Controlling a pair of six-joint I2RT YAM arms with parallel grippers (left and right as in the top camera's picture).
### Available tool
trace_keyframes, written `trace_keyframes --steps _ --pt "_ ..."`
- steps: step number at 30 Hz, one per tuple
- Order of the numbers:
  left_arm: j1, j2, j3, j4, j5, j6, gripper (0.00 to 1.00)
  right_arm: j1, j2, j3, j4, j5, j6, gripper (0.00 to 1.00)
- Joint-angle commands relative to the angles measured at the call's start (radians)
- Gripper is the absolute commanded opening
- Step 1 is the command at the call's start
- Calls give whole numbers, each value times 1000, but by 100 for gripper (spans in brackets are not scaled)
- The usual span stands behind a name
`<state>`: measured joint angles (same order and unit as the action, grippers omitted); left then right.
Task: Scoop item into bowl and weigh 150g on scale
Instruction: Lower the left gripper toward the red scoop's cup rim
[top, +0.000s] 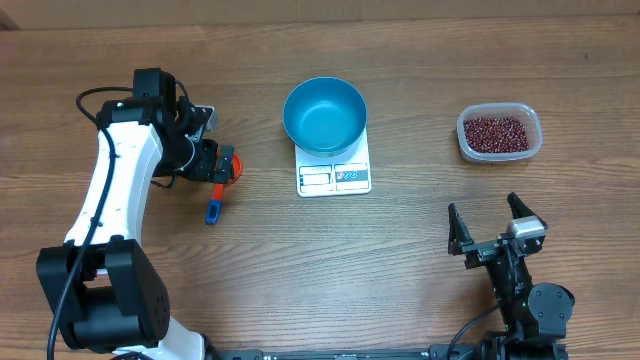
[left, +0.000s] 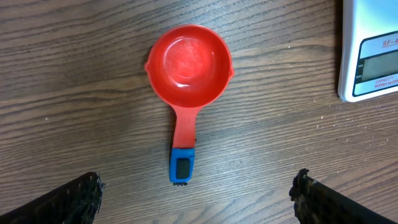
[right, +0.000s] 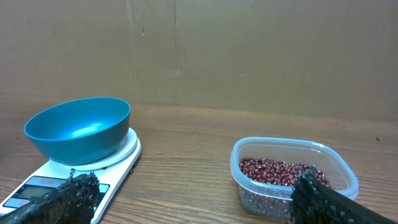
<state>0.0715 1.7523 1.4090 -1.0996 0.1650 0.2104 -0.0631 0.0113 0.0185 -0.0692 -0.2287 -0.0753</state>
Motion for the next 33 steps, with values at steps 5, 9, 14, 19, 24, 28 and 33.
trace_keyframes --steps 5,9,14,19,24,28,33 --pt "-3 4 17 -1 8 14 100 7 -8 -11 5 3 -1 100" --pt "-3 5 17 0 8 14 100 7 -8 -11 5 3 -1 100" --pt "-3 10 17 1 3 14 100 7 -8 -11 5 3 -1 100" --pt "-3 27 17 2 -12 14 100 7 -8 -11 5 3 -1 100" --pt "-3 66 17 0 -12 14 100 7 -8 -11 5 3 -1 100" --pt "-3 92 17 1 -20 15 100 7 -8 -11 5 3 -1 100" --pt "-3 94 17 8 -42 14 99 7 -8 -11 5 3 -1 100"
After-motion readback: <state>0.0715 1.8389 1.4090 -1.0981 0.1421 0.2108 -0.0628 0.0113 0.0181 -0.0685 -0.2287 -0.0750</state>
